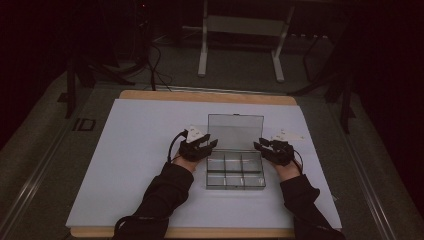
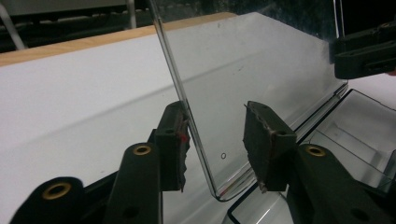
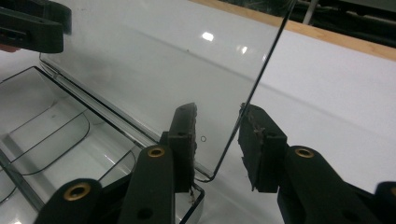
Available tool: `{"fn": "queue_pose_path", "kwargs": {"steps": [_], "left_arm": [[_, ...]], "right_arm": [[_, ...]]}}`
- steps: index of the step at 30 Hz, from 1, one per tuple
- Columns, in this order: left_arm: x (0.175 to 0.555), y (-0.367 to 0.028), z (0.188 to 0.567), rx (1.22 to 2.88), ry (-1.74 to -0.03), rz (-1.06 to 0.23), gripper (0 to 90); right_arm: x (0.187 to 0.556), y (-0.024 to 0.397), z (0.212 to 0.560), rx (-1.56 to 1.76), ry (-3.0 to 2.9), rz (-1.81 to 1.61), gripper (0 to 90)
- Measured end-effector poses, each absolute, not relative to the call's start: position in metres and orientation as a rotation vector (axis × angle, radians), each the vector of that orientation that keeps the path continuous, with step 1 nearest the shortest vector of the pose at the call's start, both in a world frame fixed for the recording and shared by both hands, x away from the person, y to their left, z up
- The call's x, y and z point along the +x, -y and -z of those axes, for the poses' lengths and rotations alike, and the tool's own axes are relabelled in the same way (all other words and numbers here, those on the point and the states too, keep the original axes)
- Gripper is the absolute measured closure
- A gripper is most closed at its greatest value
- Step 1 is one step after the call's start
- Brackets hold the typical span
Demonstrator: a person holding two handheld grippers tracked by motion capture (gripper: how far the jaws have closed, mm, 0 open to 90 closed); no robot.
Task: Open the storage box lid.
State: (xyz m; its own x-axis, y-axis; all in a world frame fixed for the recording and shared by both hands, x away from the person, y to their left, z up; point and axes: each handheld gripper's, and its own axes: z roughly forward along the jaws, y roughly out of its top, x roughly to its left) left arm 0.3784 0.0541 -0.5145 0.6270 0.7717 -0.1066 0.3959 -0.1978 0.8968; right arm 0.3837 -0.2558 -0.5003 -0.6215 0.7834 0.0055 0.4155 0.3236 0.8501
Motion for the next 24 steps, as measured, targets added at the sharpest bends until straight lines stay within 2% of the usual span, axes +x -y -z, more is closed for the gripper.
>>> {"fn": "queue_pose_path", "kwargs": {"steps": [11, 24], "left_arm": [[0.3817, -0.0529, 0.5173, 1.809, -0.974, -0.423, 59.3], [0.3861, -0.0504, 0.5191, 1.824, -1.019, -0.376, 52.8]], "right_arm": [[0.3858, 0.2548, 0.5032, 1.093, -2.200, -1.219, 63.1], [0.3876, 0.2539, 0.5052, 1.131, -2.214, -1.211, 59.2]]}}
